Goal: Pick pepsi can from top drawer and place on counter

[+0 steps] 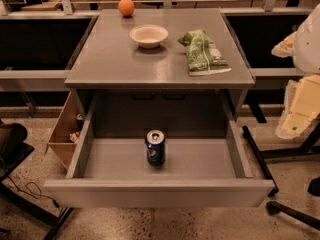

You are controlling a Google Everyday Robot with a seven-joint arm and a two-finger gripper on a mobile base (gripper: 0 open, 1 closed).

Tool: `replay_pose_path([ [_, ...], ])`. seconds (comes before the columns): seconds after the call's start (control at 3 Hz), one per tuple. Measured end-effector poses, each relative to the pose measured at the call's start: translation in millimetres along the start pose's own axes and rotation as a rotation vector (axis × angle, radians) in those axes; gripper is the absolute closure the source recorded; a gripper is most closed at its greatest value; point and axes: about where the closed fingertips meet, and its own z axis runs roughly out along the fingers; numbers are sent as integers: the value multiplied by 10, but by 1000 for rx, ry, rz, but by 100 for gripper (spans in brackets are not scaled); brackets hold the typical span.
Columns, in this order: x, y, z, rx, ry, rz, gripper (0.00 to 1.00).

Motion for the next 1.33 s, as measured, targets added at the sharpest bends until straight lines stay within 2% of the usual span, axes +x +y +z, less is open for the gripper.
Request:
replay_pose_path([
  [0.33,-1,0,0,0,0,0,0],
  [0.67,-81,-2,28,17,-58,20,0],
  [1.0,-227,93,540,-44,-196,29,0],
  [1.33,-614,305,1417,-168,-433,38,0],
])
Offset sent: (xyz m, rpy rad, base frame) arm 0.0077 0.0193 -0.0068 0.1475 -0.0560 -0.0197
